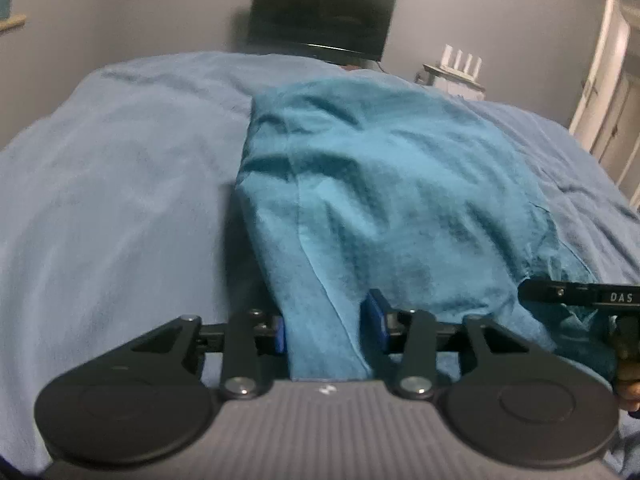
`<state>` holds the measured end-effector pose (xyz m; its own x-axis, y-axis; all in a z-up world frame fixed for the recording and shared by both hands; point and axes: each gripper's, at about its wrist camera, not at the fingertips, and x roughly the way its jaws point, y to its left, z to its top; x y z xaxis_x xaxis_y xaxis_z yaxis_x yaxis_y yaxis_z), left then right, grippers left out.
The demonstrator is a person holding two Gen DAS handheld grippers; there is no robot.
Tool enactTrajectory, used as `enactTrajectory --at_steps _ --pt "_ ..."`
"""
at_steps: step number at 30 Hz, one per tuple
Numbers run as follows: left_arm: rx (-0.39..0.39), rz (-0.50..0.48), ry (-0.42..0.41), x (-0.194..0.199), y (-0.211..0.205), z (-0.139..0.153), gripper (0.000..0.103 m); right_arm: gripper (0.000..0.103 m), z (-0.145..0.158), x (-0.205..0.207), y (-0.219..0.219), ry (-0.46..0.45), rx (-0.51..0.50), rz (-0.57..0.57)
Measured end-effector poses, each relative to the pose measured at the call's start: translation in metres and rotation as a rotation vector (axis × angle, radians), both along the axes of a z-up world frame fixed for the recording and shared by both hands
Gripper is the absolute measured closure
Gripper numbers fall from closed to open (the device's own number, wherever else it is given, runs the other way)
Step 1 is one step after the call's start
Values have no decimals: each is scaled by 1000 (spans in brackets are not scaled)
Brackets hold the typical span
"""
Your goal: Fold large clothes
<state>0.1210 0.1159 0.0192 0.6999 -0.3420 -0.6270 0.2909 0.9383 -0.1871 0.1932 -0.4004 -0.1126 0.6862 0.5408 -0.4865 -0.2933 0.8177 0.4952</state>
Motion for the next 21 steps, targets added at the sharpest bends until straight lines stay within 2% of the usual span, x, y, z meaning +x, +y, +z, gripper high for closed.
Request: enactTrajectory --at_steps 2,4,8,13,15,17,19,21 --pt "18 18 -28 -16 6 1 59 54 1 -2 2 -4 -10 3" --pt "80 9 -55 -41 6 8 59 51 7 -5 2 -12 -24 -13" --pt "192 -34 -106 -84 -18 28 59 48 31 -49 -8 -79 -79 -64" --pt "318 -99 -184 -119 -60 45 59 50 68 -99 6 -200 -254 -41" --pt "357 -121 -188 -124 -75 42 59 52 77 -117 19 -270 -341 -8" --pt "380 -125 -172 -124 -83 36 61 54 81 -127 31 -303 -404 34" --pt "399 -136 -129 -122 -85 24 63 62 73 -126 44 -262 -468 102" --pt "451 -156 -120 -121 -89 9 64 64 51 -116 52 -142 -515 162"
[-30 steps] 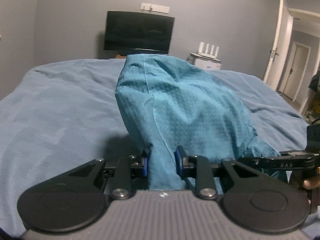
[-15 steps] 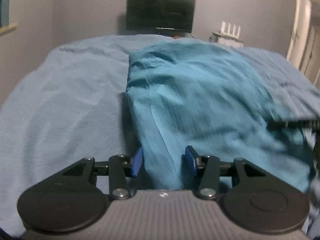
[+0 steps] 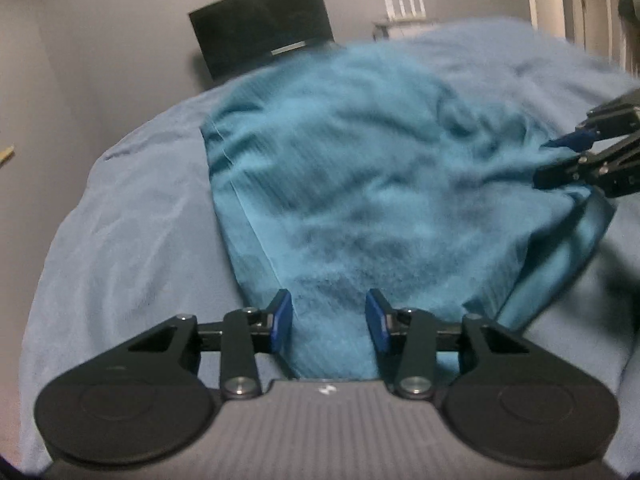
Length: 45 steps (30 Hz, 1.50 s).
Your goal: Fold large clothes
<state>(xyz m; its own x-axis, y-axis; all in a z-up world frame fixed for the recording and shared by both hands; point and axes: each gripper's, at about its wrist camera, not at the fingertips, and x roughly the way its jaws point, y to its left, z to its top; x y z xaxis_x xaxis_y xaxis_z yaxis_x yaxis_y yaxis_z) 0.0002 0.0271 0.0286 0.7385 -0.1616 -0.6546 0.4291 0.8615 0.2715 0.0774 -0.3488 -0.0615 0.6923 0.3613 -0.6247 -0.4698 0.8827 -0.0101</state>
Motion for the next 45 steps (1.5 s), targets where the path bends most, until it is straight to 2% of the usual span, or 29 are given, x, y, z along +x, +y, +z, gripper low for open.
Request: enactTrajectory --at_steps 3,9,12,15,16,18,20,23,25,28,32,37,45 --pt "37 -30 12 -2 -3 -15 64 65 -18 10 0 92 6 7" --pt "34 -28 6 -10 0 -15 64 65 -15 15 -7 183 42 -3" --pt "-1 -13 19 -14 5 -8 63 63 -9 10 -8 207 24 -20" --pt "-65 9 42 -27 16 6 61 60 -4 1 -3 194 11 -46" --pt "-85 18 52 -32 19 11 58 55 0 -3 -3 184 11 -56" --pt "-136 55 75 -45 25 24 31 43 8 -15 0 158 17 -76" --pt "-183 68 75 -60 29 35 22 19 14 -26 4 136 27 -89" --pt "-201 72 53 -80 28 47 11 9 25 -45 9 105 52 -116" --pt "-192 79 42 -86 24 48 9 2 30 -54 13 103 79 -151" --pt "-185 85 44 -88 21 45 9 0 32 -67 17 65 103 -192" --pt "-164 93 40 -86 22 36 8 0 25 -76 27 19 42 -219" --pt "-150 95 57 -80 22 22 6 0 13 -73 42 19 -34 -211" --pt "-151 95 86 -72 20 12 5 0 5 -62 28 87 33 -249"
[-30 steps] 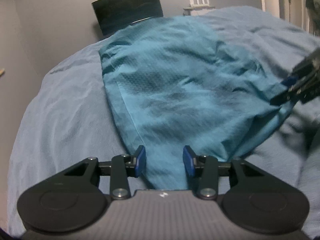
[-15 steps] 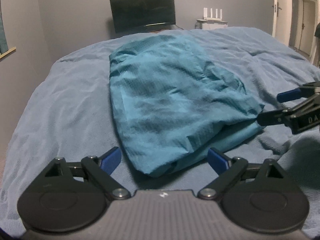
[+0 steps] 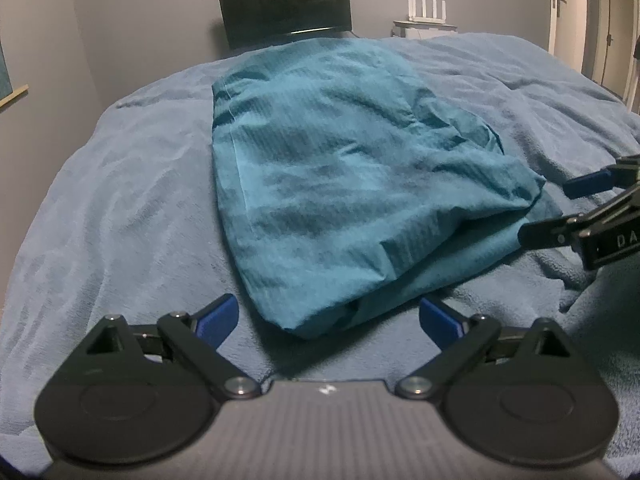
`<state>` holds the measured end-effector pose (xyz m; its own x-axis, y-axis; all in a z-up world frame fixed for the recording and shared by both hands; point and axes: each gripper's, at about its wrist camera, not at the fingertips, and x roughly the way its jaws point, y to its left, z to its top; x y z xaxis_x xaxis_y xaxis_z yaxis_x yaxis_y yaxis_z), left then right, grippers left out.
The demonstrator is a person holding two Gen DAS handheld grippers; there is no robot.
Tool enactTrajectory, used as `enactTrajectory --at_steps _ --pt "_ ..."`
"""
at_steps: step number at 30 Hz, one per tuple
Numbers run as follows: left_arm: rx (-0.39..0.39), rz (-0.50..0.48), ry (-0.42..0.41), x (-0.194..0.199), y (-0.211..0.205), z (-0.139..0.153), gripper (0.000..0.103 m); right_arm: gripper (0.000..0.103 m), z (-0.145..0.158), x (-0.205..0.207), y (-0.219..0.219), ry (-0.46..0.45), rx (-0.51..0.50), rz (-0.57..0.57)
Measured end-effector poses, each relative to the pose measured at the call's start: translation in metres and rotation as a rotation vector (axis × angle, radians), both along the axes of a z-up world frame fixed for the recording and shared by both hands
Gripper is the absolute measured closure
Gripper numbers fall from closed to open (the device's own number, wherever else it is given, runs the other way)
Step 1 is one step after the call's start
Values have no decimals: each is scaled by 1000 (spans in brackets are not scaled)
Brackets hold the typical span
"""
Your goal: Fold large clothes
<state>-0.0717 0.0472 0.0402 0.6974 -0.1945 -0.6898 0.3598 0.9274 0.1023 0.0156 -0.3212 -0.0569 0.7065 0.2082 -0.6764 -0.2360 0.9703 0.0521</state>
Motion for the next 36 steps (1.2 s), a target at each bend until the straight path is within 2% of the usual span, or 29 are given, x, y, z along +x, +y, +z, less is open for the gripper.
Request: enactTrajectory --at_steps 36 --pt "-17 17 -5 1 -2 1 5 0 -2 -1 3 1 -15 12"
